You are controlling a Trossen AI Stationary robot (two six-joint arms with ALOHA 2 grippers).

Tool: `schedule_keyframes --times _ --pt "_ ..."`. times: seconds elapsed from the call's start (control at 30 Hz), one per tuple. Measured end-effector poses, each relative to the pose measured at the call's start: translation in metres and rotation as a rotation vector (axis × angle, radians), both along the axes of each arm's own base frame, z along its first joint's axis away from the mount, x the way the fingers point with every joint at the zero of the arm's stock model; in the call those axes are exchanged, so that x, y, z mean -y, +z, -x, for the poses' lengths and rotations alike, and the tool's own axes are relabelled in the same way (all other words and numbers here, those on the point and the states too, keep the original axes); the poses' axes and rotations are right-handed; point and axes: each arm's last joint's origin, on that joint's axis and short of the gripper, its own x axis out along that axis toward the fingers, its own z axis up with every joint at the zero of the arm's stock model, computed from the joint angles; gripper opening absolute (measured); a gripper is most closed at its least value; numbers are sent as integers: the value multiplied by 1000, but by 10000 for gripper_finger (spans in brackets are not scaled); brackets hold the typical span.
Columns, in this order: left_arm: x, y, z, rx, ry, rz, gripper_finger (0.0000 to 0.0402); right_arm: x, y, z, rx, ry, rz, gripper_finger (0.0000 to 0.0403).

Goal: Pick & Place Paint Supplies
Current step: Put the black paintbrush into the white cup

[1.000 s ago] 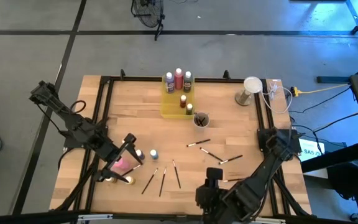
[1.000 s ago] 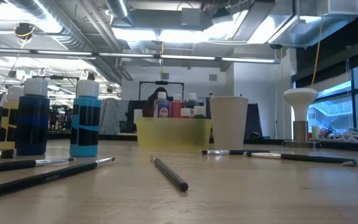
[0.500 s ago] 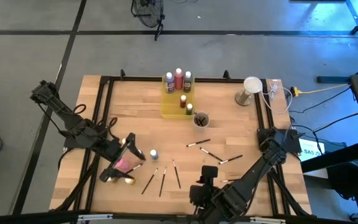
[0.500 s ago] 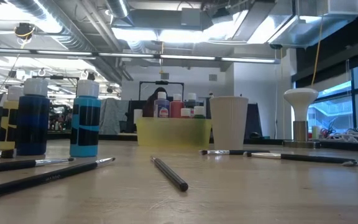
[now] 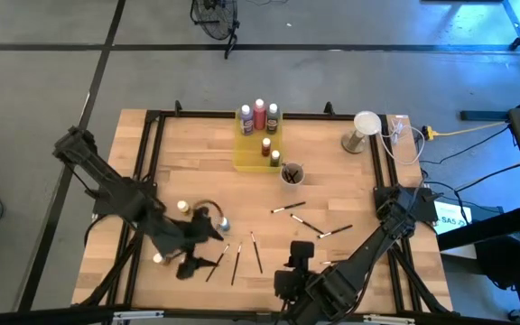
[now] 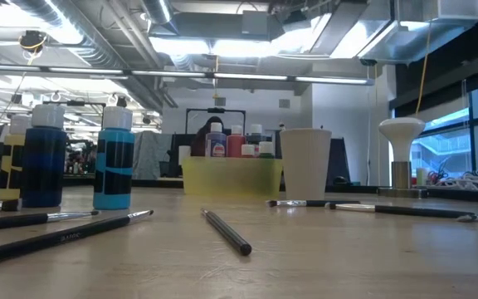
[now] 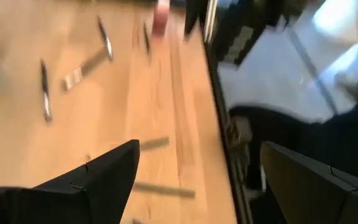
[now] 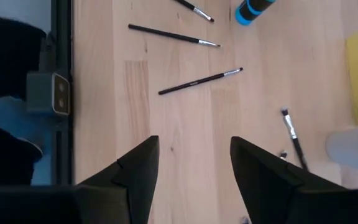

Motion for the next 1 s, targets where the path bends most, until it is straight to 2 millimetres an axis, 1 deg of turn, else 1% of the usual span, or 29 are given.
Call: schedule_keyframes --times 0.1,0.17,0.27,0.3,0.37,0.43,0.5,0.57,0.67,0.73,0.8,0.9,1.0 --pt "12 -3 -13 -63 -31 28 331 0 0 -1 24 -43 -25 201" --pt "18 0 -19 -73 -68 29 331 5 1 -4 61 -126 -14 201" --pt "25 8 -20 -50 -137 1 331 25 1 -7 28 -281 4 201" --pt "26 12 -19 -36 -158 -11 331 33 3 -11 -2 -306 -27 201" --pt "26 20 -15 -11 -184 -38 331 46 10 -17 -95 -239 -105 201" --pt "22 28 -8 16 -168 -71 331 59 14 -24 -156 -199 -158 200" --pt "18 36 0 51 -127 -109 331 73 13 -31 -206 -183 -179 195" --pt "12 42 9 76 -81 -149 331 85 9 -40 -261 -98 -177 191" --pt "3 48 26 87 3 -217 331 101 6 -49 -299 52 -113 185" --pt "-5 51 38 88 99 -245 331 112 -2 -55 -343 168 -50 182" --pt "-12 52 50 82 194 -262 331 124 -10 -60 -381 230 11 178" --pt "-19 51 64 93 280 -259 331 141 -22 -65 -438 267 67 171" --pt "-20 49 72 108 289 -247 331 158 -38 -69 -512 268 88 164"
